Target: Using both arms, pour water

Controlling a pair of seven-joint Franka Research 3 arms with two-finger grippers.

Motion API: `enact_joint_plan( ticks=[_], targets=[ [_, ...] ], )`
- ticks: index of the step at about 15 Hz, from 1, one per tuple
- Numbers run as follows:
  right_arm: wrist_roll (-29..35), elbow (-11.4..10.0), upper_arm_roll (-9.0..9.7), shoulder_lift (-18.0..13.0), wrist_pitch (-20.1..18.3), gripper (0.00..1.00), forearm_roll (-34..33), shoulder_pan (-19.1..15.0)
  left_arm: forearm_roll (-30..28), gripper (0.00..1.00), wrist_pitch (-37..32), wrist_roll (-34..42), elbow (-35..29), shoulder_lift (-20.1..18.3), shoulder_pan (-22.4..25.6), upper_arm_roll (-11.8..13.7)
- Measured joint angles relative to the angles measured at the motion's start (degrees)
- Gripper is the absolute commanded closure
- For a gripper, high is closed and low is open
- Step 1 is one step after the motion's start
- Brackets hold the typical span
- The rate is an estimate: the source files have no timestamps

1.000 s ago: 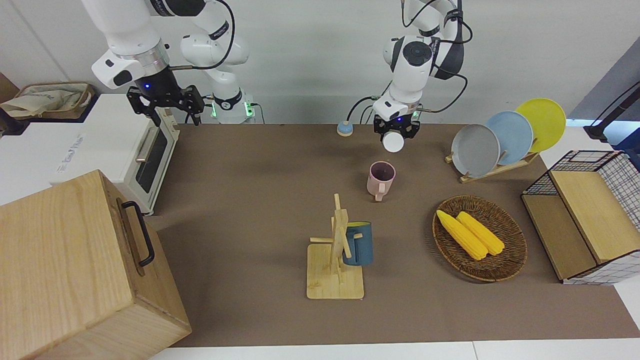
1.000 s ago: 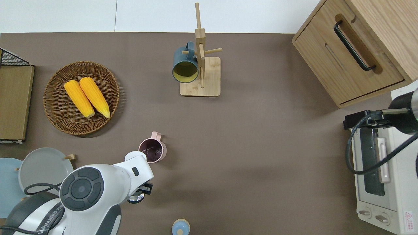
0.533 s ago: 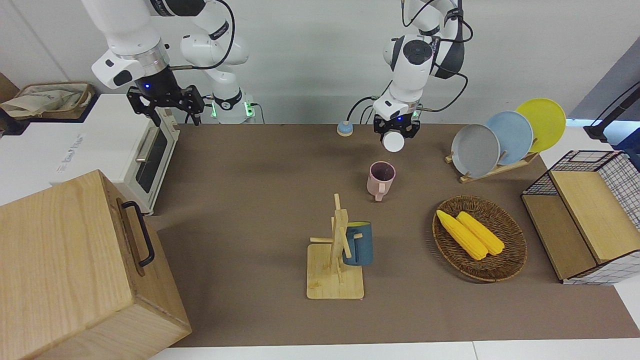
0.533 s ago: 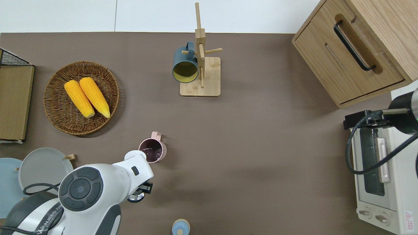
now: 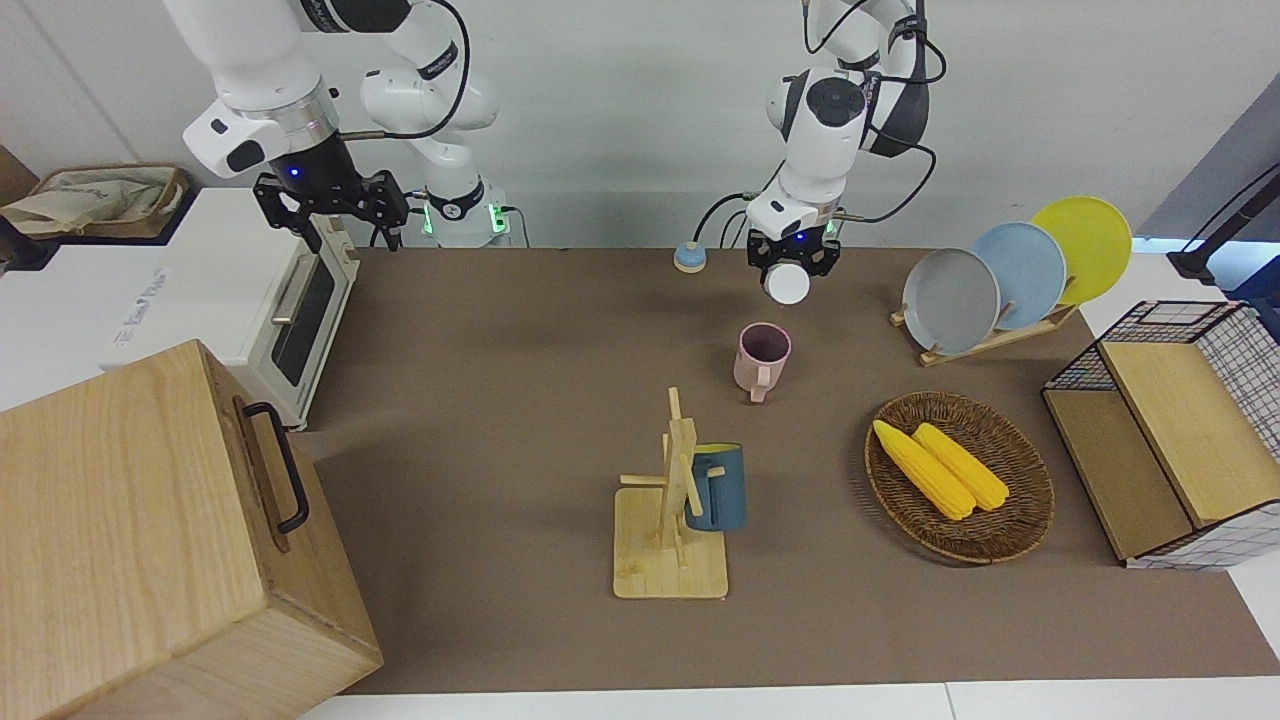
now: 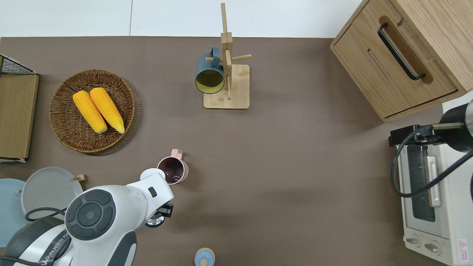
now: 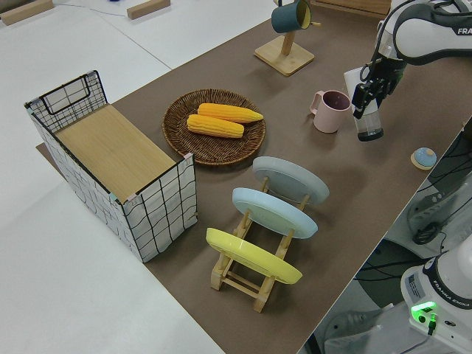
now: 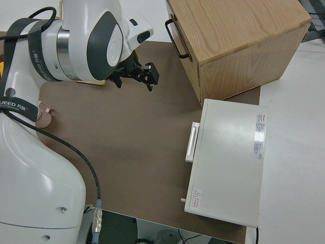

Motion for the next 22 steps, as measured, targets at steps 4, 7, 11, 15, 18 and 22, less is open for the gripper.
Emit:
enact_joint_plan(
  ticks=[4, 7, 11, 15, 18, 22],
  targets=[
    [0.00, 0.00, 0.00, 0.00, 0.00, 0.009, 0.00, 0.00, 0.00, 1.00, 6.81, -2.42, -2.21, -0.06, -0.09, -0.37],
    [0.00, 0.00, 0.00, 0.00, 0.00, 0.009, 0.00, 0.00, 0.00, 1.00, 12.08, -5.14, -4.93, -0.16, -0.13, -1.98],
    [0.00, 0.00, 0.00, 0.00, 0.00, 0.009, 0.00, 0.00, 0.00, 1.00, 12.89, -6.09, -5.51, -0.41, -0.04, -2.21],
    [0.00, 0.00, 0.00, 0.00, 0.00, 0.009, 0.00, 0.00, 0.16, 1.00, 12.89, -6.27, -5.57, -0.44, 2.19, -1.92],
    [0.00, 0.00, 0.00, 0.00, 0.00, 0.009, 0.00, 0.00, 1.98, 1.00, 12.95, -6.25, -5.58, -0.43, 5.93, -1.74],
    [0.00, 0.00, 0.00, 0.00, 0.00, 0.009, 0.00, 0.00, 2.76, 1.00, 14.19, -6.21, -4.38, -0.45, 11.65, -1.57]
  ],
)
